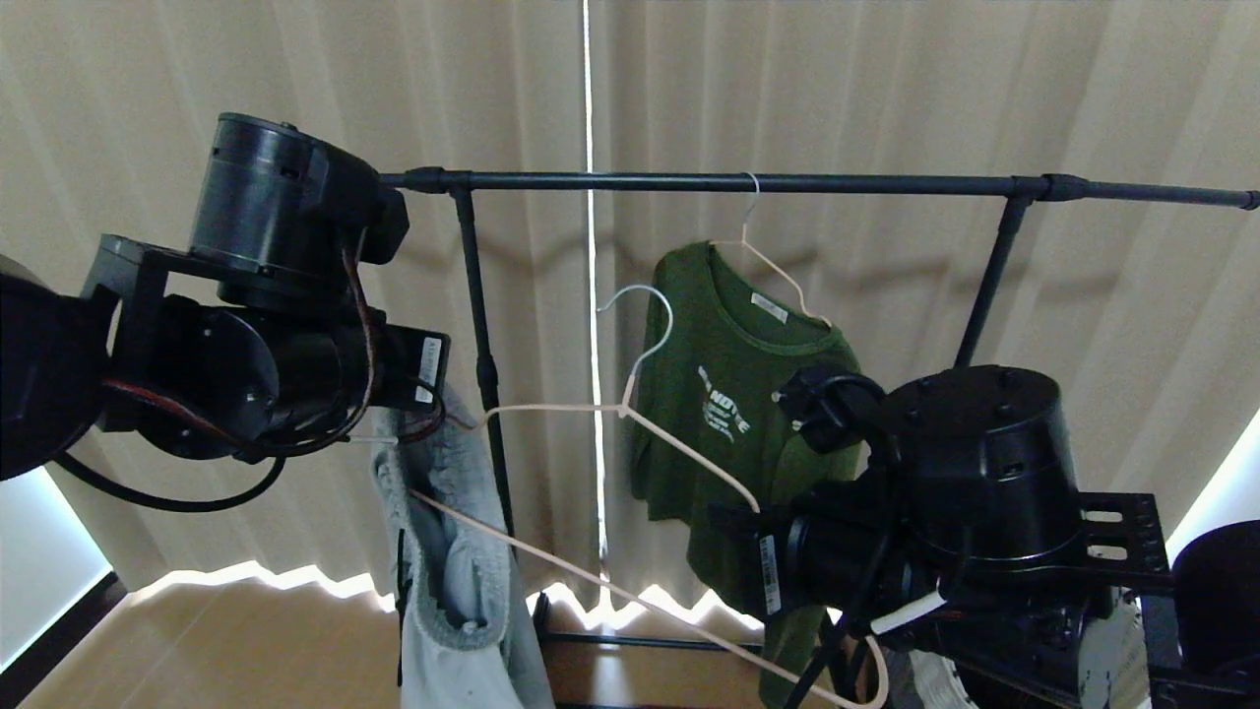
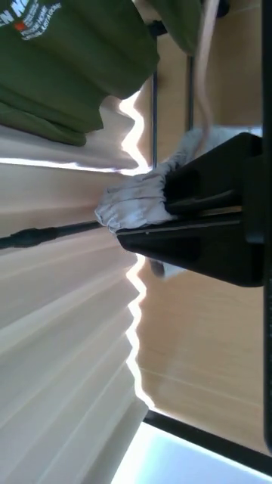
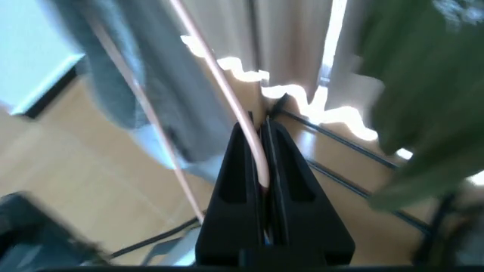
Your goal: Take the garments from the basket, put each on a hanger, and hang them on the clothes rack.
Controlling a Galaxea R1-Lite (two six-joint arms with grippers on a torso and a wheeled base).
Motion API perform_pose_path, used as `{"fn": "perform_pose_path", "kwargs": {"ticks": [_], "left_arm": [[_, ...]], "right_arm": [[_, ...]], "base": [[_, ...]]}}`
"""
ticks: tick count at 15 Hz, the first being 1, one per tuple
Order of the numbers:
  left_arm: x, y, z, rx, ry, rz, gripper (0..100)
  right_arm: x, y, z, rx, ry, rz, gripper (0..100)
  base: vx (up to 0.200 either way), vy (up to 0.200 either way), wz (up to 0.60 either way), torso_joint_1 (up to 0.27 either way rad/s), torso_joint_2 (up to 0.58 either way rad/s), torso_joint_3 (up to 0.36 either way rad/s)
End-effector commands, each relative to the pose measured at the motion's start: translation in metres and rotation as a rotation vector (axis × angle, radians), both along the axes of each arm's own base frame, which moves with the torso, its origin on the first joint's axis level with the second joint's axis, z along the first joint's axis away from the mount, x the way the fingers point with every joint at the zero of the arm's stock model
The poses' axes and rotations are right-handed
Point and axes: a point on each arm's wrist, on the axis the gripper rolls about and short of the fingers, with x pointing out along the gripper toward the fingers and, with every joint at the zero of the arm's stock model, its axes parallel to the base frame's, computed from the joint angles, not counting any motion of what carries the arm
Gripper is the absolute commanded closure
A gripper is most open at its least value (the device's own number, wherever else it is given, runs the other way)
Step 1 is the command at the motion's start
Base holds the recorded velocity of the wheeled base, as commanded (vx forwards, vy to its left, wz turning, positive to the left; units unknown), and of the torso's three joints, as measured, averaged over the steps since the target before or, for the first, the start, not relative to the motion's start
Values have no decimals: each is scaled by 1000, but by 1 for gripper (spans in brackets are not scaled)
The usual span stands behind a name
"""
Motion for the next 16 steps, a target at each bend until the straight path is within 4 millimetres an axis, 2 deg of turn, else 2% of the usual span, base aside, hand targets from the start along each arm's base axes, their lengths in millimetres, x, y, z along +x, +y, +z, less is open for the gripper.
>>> {"fn": "perform_pose_path", "kwargs": {"ticks": [1,7,10,16], "left_arm": [[-8,6,5,8,9,4,100],[-25,11,-3,90,82,-38,100],[-30,-2,-2,75,72,-83,100],[-33,-35,19,-115,-12,-130,100]], "right_arm": [[2,1,-4,-12,8,-6,100],[20,1,1,-5,-39,-105,100],[30,12,0,-8,-49,-120,100],[26,29,-2,-4,-49,-77,100]], "base": [[0,0,0,0,0,0],[0,0,0,0,0,0],[0,0,0,0,0,0],[0,0,0,0,0,0]]}}
